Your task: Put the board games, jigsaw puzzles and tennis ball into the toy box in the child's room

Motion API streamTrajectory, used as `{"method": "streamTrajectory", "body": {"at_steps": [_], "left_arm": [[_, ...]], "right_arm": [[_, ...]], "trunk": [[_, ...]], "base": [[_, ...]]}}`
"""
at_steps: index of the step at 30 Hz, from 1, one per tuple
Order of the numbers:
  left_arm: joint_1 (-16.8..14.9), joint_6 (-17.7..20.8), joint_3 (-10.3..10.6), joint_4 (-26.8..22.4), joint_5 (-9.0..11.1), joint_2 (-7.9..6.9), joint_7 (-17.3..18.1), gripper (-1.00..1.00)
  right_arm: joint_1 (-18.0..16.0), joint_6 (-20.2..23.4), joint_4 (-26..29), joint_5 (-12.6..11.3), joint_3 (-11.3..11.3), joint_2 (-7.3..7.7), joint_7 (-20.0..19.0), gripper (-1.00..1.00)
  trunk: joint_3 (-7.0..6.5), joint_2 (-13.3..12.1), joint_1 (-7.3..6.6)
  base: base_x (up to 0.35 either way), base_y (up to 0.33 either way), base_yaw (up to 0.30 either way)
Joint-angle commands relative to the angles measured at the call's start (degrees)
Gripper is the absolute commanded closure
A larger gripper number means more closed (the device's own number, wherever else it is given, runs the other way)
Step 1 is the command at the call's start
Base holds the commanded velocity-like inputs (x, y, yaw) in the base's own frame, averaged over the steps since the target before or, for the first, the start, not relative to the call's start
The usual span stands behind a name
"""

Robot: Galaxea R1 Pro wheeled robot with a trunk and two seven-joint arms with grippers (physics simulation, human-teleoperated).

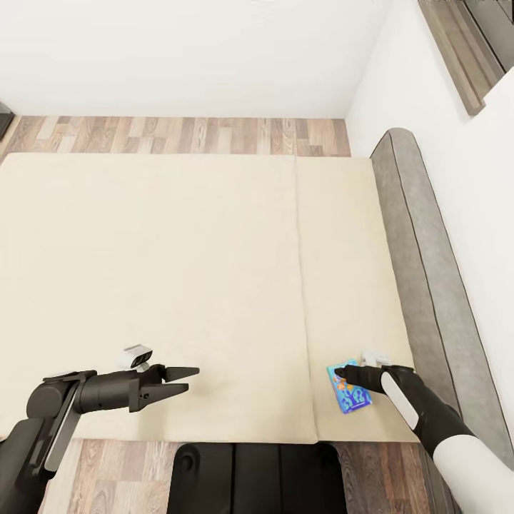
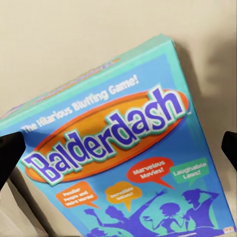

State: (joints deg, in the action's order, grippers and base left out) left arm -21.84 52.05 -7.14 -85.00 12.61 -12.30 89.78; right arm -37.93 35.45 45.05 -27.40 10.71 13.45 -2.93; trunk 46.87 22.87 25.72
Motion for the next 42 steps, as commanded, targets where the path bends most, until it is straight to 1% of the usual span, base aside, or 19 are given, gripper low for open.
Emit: {"method": "streamTrajectory", "body": {"at_steps": [1,2,4,8,36,42], "left_arm": [[0.0,0.6,0.0,0.0,0.0,0.0,0.2,-1.0],[0.0,0.6,0.0,0.0,0.0,0.0,0.2,-1.0],[0.0,0.6,0.0,0.0,0.0,0.0,0.2,-1.0],[0.0,0.6,0.0,0.0,0.0,0.0,0.2,-1.0],[0.0,0.6,0.0,0.0,0.0,0.0,0.2,-1.0],[0.0,0.6,0.0,0.0,0.0,0.0,0.2,-1.0]], "right_arm": [[0.1,0.2,-0.7,0.0,0.1,-0.37,-1.1,-1.0],[0.1,0.2,-0.7,0.0,0.1,-0.38,-3.0,-1.0],[0.1,0.2,-0.7,0.0,0.1,-0.41,-4.2,-1.0],[0.1,0.2,-0.7,0.1,0.1,-0.44,-5.4,-1.0],[0.1,0.5,-0.7,0.0,0.3,-0.61,-5.7,-1.0],[0.1,0.5,-0.7,0.0,1.7,-0.66,-5.7,-1.0]], "trunk": [[0.02,0.1,0.06],[-0.03,0.1,0.06],[-0.13,0.1,0.06],[-0.33,0.1,0.06],[-1.47,0.1,0.06],[-1.84,0.1,0.06]], "base": [[0.0,0.0,0.0],[0.0,0.0,0.0],[0.0,0.0,0.0],[0.0,0.0,0.0],[0.0,0.0,0.0],[0.0,0.0,0.0]]}}
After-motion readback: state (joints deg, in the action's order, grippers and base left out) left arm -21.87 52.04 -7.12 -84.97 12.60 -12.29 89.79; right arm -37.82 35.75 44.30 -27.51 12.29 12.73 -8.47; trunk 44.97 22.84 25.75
